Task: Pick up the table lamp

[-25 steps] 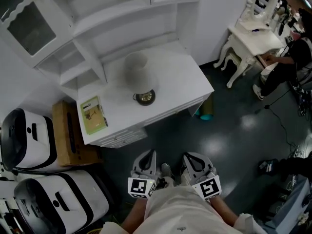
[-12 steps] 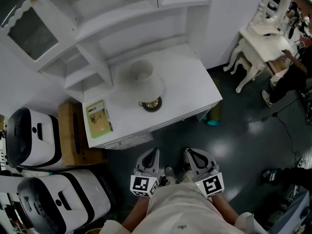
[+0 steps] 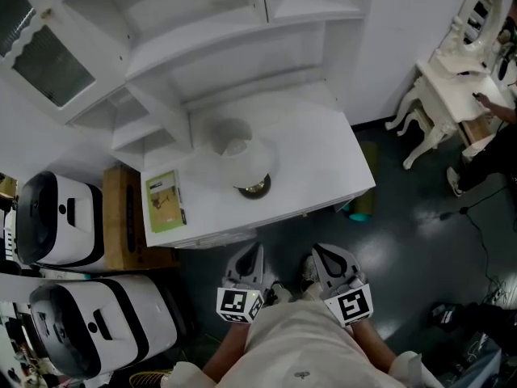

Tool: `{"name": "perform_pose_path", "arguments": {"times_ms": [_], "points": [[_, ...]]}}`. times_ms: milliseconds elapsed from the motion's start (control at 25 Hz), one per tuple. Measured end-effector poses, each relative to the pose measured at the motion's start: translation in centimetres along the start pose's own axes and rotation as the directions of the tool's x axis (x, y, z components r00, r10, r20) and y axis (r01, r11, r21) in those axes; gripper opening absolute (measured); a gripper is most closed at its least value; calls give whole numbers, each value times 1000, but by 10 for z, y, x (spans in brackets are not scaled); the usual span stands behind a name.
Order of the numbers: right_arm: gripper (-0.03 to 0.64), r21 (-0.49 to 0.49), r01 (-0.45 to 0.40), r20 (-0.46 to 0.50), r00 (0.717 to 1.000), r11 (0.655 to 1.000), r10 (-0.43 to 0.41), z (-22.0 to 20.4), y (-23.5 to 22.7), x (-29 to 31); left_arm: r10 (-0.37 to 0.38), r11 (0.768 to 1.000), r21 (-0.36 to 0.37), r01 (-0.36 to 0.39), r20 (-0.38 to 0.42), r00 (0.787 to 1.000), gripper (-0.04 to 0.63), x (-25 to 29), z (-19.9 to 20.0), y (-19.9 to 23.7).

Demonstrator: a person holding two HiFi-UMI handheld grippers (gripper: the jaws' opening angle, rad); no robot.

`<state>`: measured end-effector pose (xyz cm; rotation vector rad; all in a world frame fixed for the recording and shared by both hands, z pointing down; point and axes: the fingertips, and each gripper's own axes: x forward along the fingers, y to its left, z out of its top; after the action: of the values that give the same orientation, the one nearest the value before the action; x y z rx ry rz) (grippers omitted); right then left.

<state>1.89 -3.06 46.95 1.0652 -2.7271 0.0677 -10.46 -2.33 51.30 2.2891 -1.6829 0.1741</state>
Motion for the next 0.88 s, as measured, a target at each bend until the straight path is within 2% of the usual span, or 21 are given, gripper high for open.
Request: {"name": "perform_pose_path", "arguments": {"times_ms": [200,440,640,880], "points": [[12,20,-51,-4,999,999,51,-5,-29,9,75,997,-23,-75,17,997,9,24,8,-5],[12,40,-129,-3,992,991,130,-10,-40,20,154,988,-27,-153,19,988,9,42,13,-4],[12,47,-132,-9,991,990,133,-12,-47,30,171,985,35,-172,10,985,9,49,16,3],[12,47,-79,-7,997,996,80,-4,-53,43,182,981,72,-182,15,983,9,53,16,22]]}}
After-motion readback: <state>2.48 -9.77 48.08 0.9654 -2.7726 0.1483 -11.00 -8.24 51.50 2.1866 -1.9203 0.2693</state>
